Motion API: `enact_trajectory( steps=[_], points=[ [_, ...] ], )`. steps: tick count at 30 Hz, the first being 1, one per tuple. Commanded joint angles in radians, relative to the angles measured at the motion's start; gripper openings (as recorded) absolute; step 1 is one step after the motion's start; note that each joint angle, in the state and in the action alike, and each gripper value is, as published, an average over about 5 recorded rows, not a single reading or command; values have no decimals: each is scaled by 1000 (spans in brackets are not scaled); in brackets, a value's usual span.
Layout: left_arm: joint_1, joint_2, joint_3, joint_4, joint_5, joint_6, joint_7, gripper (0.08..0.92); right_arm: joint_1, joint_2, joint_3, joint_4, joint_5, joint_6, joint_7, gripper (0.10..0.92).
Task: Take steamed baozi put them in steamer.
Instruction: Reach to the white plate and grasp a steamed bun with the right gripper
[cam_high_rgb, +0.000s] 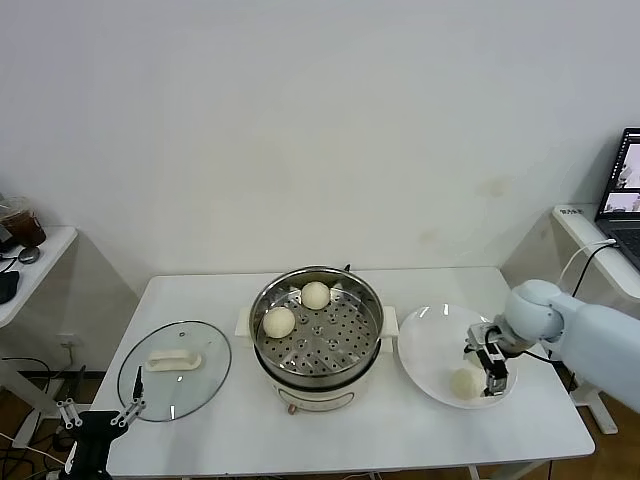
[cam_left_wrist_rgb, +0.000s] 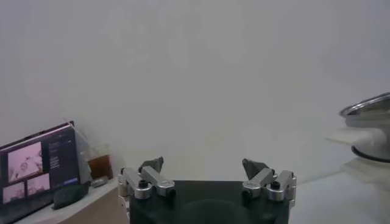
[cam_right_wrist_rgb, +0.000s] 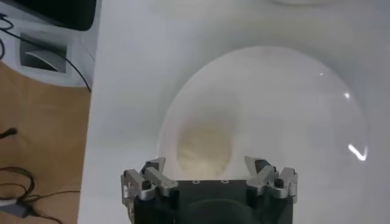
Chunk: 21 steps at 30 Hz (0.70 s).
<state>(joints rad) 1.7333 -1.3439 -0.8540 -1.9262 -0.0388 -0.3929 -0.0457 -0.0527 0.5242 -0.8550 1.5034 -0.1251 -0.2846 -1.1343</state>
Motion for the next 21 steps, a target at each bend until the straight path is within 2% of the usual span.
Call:
enact_trajectory(
  steps=[1,6,9,21],
  points=[
    [0,0,-3,2,0,0,0,823,-109,86,72,-99,-45,11,35,823],
    [-2,0,-3,3,0,1,0,823,-110,103,77,-108,-47,1,30,822],
    [-4,-1,-3,3,-1,1,0,823,-107,99,79,-103,-51,-8,18,796],
    [-4,0,-6,1,-3,1,0,823,-65,65,78,-77,-25,-26,-8,493]
  ],
)
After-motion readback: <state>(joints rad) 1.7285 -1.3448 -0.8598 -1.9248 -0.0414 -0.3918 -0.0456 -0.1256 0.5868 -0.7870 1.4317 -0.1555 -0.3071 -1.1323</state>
